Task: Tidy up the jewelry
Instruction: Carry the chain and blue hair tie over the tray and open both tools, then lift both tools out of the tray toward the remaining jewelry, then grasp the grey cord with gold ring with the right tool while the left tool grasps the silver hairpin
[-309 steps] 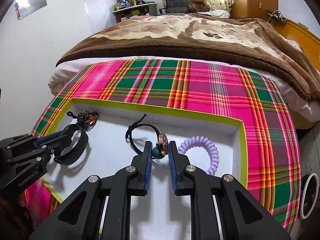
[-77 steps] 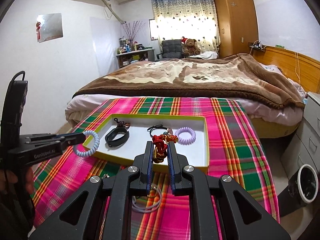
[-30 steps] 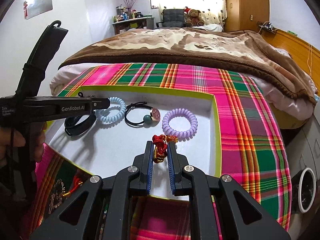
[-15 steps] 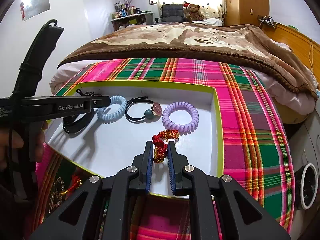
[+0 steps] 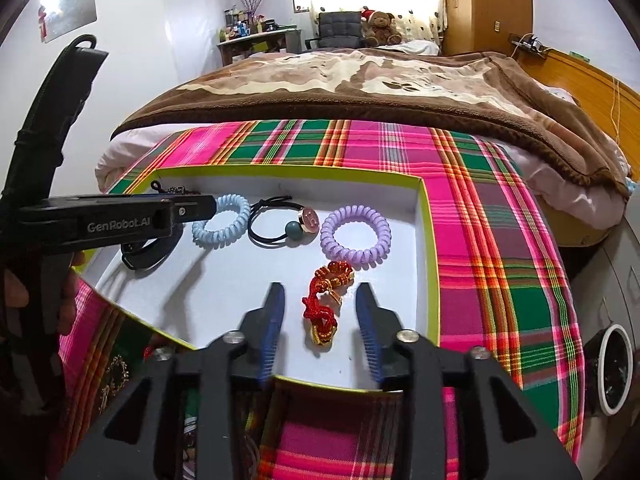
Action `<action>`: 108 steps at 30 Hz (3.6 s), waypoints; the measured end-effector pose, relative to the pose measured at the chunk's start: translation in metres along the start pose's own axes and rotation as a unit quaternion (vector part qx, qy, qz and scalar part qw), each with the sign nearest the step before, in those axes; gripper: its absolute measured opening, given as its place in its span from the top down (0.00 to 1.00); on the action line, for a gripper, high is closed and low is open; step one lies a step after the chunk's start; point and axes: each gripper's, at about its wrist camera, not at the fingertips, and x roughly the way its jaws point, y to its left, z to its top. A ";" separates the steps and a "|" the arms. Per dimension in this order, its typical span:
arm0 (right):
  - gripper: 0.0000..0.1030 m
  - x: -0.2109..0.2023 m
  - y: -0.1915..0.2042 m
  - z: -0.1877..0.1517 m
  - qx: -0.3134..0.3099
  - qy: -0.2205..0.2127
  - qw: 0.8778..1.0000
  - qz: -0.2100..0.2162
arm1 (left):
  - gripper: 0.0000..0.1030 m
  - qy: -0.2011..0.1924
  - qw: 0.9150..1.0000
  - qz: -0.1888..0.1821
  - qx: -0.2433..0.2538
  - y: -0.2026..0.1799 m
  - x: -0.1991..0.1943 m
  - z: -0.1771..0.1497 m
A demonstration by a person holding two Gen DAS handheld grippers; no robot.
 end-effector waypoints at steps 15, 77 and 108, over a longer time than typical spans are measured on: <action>0.62 -0.037 0.007 -0.004 0.013 -0.037 0.999 0.006 | 0.52 -0.035 0.999 0.013 0.001 -0.006 -0.050 -0.026; 0.90 -0.035 0.070 -0.067 -0.023 0.036 0.998 0.049 | 0.51 -0.034 0.997 0.001 -0.073 0.045 -0.114 -0.149; 0.95 -0.100 0.023 -0.061 0.030 -0.078 0.996 0.041 | 0.51 0.004 0.999 -0.014 -0.032 -0.003 -0.083 -0.133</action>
